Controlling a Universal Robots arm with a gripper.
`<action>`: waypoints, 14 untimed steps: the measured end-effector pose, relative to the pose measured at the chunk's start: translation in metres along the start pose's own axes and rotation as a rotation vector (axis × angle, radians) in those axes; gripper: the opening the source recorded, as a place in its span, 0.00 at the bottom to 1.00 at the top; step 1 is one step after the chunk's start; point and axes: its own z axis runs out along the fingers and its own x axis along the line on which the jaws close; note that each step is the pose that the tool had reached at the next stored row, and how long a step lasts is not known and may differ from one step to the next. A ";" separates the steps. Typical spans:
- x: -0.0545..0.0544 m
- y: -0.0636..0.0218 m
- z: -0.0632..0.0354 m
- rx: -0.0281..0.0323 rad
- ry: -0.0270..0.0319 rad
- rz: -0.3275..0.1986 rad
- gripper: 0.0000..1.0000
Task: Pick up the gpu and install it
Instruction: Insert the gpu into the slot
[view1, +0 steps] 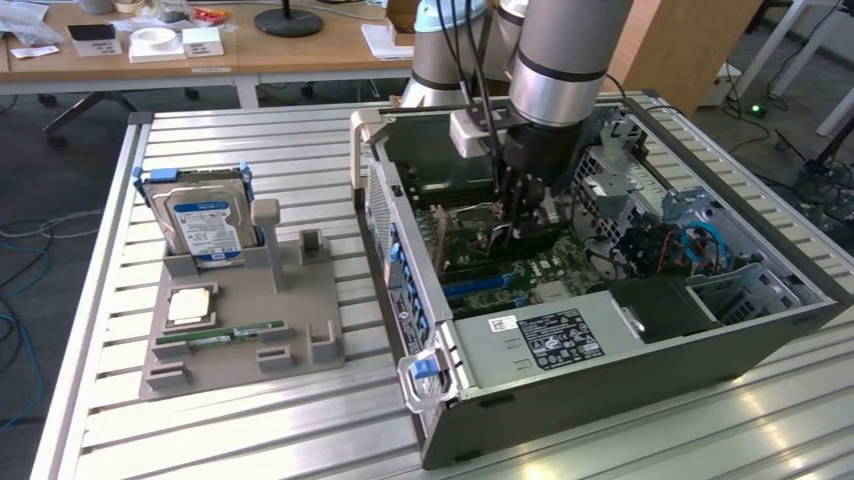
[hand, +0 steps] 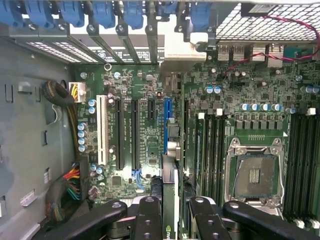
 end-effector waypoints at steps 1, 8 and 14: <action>0.000 0.0004 0.0005 -0.0001 0.0002 0.000 0.26; 0.001 0.0045 0.0063 -0.0001 0.0001 0.000 0.26; 0.003 0.0055 0.0131 -0.0002 0.0002 0.000 0.26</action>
